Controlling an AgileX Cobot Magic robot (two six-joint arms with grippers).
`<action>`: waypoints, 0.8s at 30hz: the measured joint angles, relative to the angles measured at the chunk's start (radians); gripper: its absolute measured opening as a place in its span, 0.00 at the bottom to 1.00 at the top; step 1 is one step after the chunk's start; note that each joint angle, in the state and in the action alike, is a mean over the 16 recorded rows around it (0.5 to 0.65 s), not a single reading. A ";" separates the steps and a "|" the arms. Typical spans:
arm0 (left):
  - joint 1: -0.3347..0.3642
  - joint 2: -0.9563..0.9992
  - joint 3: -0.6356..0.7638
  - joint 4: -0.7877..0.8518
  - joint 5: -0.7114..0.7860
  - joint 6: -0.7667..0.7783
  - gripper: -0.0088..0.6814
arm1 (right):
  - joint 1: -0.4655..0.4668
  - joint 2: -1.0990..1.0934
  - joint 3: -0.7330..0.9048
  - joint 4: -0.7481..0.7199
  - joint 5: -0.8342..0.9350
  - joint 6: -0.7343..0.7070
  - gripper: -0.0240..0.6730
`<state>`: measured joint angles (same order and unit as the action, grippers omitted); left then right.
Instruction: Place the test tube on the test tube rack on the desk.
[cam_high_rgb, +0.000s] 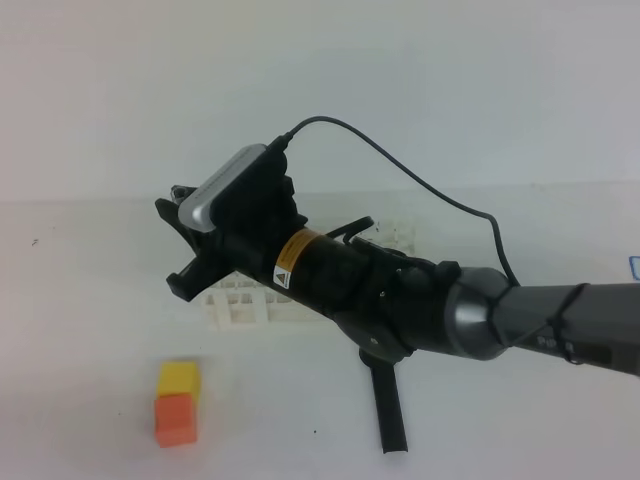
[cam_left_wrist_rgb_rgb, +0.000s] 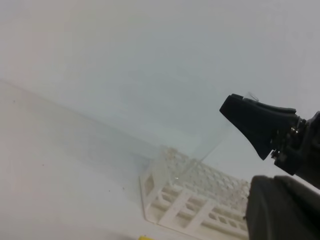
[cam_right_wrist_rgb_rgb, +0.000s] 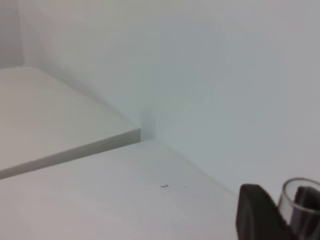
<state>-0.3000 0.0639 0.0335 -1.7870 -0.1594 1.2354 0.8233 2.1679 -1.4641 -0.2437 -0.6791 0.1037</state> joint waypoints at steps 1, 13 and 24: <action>0.000 0.000 0.000 0.000 0.000 0.000 0.01 | 0.000 0.001 -0.002 -0.001 0.004 -0.002 0.21; 0.000 0.000 0.000 0.000 0.000 -0.011 0.01 | 0.001 0.003 -0.008 -0.008 0.054 -0.037 0.21; 0.000 0.000 0.000 0.000 0.000 -0.019 0.01 | 0.001 0.014 -0.009 -0.003 0.071 -0.059 0.21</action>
<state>-0.3000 0.0639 0.0335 -1.7870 -0.1594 1.2165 0.8240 2.1822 -1.4727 -0.2467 -0.6085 0.0443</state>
